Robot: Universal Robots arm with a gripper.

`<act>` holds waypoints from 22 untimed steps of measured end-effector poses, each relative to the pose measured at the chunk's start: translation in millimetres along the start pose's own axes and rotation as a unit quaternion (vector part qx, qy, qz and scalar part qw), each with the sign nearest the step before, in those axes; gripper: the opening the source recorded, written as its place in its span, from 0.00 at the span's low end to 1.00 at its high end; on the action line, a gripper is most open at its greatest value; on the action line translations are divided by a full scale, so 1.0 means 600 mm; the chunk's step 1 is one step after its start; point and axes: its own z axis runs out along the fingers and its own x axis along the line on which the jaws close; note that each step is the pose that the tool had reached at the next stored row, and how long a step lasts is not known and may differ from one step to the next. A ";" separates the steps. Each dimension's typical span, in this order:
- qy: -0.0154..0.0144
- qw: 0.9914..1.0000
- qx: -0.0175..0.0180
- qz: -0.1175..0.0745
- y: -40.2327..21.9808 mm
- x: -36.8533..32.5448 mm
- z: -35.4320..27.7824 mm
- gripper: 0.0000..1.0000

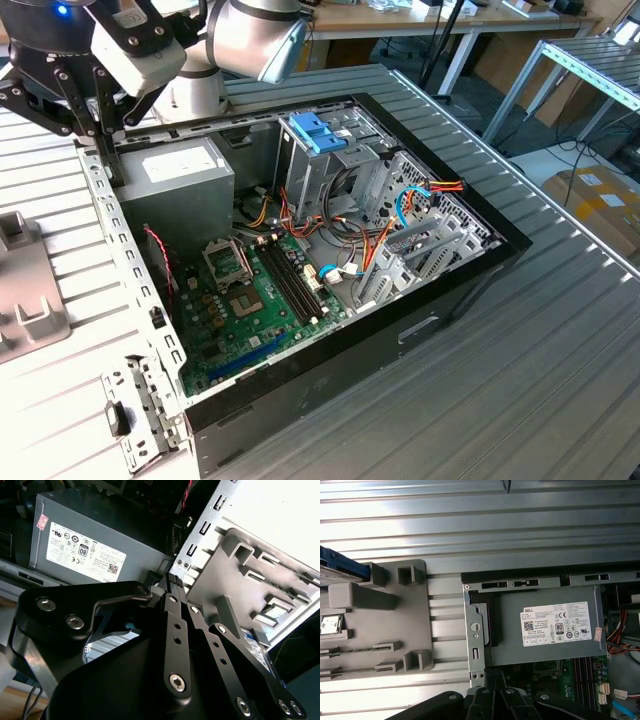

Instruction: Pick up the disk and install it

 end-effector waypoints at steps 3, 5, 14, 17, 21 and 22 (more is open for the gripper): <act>0.000 1.000 0.000 0.000 0.000 0.001 0.000 0.11; 0.000 1.000 0.000 0.000 0.000 0.002 0.000 0.11; 0.000 1.000 0.000 0.000 0.000 0.004 0.000 0.11; 0.000 1.000 0.000 0.000 0.000 0.005 0.000 0.11; 0.000 1.000 0.000 0.000 -0.001 0.006 0.000 0.11; 0.000 1.000 0.000 0.000 -0.001 0.007 0.000 0.11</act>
